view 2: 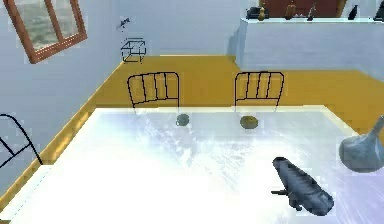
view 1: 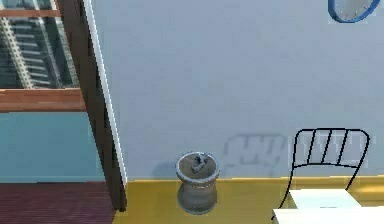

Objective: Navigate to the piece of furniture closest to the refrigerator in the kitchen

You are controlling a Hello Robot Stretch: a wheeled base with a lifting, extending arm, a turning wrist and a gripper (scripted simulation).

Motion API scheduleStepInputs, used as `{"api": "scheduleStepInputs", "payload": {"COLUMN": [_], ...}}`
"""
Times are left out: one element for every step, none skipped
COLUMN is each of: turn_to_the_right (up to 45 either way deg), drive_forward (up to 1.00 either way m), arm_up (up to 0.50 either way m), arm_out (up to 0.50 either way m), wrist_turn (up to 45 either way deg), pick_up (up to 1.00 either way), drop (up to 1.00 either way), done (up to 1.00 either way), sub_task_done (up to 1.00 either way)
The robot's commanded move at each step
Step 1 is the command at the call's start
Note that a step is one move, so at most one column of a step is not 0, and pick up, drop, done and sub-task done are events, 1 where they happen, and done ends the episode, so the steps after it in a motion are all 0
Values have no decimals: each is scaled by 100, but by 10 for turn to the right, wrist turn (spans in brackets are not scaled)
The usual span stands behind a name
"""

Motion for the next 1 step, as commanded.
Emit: {"api": "scheduleStepInputs", "payload": {"turn_to_the_right": [-90], "drive_forward": [0], "arm_up": [0], "arm_out": [0], "wrist_turn": [0], "pick_up": [0], "drop": [0], "done": [0], "sub_task_done": [0]}}
